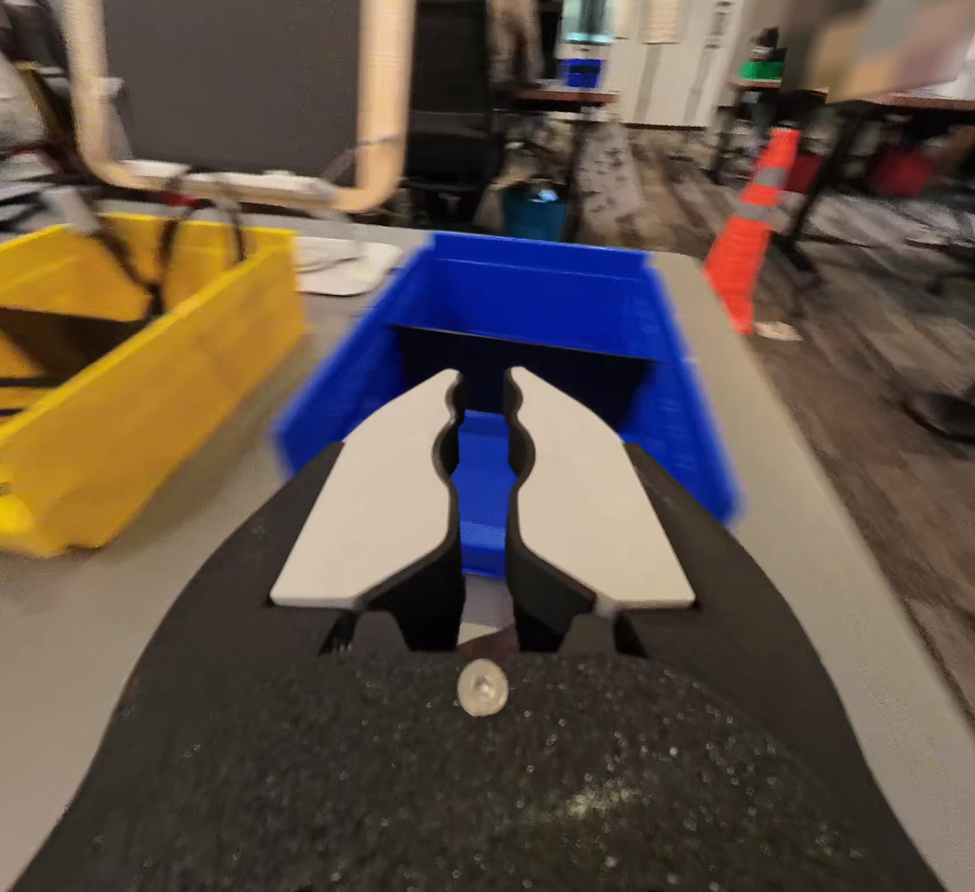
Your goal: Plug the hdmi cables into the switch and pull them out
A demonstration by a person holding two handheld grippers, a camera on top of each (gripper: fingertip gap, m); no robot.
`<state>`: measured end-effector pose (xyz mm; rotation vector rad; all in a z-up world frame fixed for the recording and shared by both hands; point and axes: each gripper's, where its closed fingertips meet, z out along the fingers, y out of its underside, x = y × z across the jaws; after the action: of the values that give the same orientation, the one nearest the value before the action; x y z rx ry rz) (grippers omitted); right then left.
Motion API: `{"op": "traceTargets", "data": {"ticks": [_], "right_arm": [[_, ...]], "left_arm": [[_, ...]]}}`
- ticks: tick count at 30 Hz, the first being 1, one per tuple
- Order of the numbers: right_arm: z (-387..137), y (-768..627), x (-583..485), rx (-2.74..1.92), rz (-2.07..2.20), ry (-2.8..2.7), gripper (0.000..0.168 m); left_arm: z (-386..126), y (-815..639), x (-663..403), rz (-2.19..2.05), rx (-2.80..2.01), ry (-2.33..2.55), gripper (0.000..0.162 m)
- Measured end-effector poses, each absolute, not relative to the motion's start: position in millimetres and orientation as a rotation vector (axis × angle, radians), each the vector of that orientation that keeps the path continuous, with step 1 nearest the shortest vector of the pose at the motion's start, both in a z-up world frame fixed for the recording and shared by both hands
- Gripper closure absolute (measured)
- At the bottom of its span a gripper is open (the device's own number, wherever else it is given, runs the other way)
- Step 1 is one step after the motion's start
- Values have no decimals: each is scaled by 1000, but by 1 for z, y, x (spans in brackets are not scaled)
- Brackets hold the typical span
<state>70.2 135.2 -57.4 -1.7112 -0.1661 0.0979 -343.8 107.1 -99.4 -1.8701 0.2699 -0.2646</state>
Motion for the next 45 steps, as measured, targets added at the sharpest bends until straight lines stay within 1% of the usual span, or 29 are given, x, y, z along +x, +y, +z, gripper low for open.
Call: {"op": "traceTargets", "data": {"ticks": [2,3,5,7,9,11,12,13,14,18,21,28,32,38,43,45], "right_arm": [[-65,125,-17,-1704,257,-374,155],[-76,116,-64,-1713,343,-493,152],[-99,110,-124,-1781,375,-534,140],[-113,116,-147,-1846,281,-436,136],[-117,128,-156,-1877,222,-346,136],[-128,141,-160,-1935,173,-276,141],[-140,146,-160,-2003,145,-244,150],[-148,148,-161,-2051,132,-231,152],[-148,150,-159,-2049,101,-219,160],[-147,148,-164,-2072,66,-158,164],[-139,147,-191,-2054,142,-152,164],[-111,162,-301,-1967,198,-250,163],[-113,175,-360,-1990,220,-277,164],[-139,188,-409,-2042,210,-358,162],[-145,182,-420,-1997,242,-530,154],[-141,166,-422,-1981,371,-640,146]], "left_arm": [[-121,111,-355,-268,-1976,207,111],[-123,113,-352,-292,-1987,210,110],[-128,118,-344,-294,-1989,243,113],[-137,123,-341,-264,-1993,275,123],[-141,131,-339,-280,-1984,288,139],[-143,140,-346,-227,-1983,296,155],[-143,144,-347,-208,-1984,304,155],[-143,146,-349,-191,-1988,306,156],[-143,147,-351,-182,-1992,305,156],[-135,146,-359,-109,-1955,297,157],[-113,145,-389,18,-1876,308,158],[-96,145,-500,95,-1851,153,158],[-104,149,-557,111,-1890,120,158],[-137,158,-603,45,-1965,139,157],[-141,161,-609,-16,-1987,26,158],[-140,161,-609,7,-1990,27,156]]}}
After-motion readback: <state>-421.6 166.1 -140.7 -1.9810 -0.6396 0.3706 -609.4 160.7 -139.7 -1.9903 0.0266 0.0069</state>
